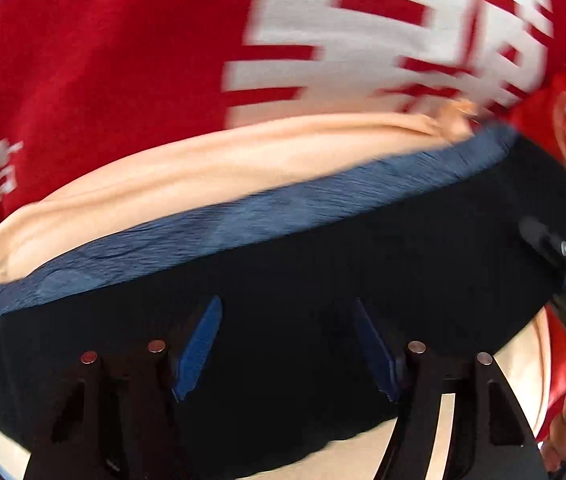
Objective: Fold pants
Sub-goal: 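Grasp the folded trouser end with the right gripper and lift it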
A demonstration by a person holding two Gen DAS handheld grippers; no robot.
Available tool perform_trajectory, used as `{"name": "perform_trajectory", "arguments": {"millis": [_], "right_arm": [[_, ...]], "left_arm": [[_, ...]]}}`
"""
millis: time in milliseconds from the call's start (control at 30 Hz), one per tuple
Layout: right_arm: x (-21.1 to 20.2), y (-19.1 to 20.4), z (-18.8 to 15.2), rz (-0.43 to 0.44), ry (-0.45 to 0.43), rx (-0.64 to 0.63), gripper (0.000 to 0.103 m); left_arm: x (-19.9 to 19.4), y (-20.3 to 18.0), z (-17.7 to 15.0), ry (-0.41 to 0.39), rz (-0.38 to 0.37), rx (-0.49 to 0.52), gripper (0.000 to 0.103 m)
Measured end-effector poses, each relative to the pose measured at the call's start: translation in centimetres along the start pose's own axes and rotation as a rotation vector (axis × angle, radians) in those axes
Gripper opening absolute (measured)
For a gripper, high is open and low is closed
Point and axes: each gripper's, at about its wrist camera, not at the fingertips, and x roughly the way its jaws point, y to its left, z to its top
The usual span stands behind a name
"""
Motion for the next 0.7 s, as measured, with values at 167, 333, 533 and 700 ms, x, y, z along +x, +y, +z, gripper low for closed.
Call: {"name": "perform_trajectory", "arguments": {"millis": [167,333,533,700], "right_arm": [[-0.1,3.1,-0.4,-0.024,0.012,-0.116,0.015],[-0.3,7.3,-1.5,-0.048,0.014,-0.26,0.015],[-0.1,11.5,-4.1,-0.088,0.02,-0.408,0.015],[0.4,16.4,-7.6,-0.136,0.023,-0.549,0.015]], "left_arm": [[2.0,-0.6,-1.3,-0.027,-0.012,-0.033,0.071],[1.8,-0.1,-1.6,-0.048,-0.056,-0.033,0.071],[1.3,1.2,-2.5,-0.08,-0.104,0.009,0.072],[-1.0,5.4,-3.1,-0.033,-0.172,-0.025,0.072]]}}
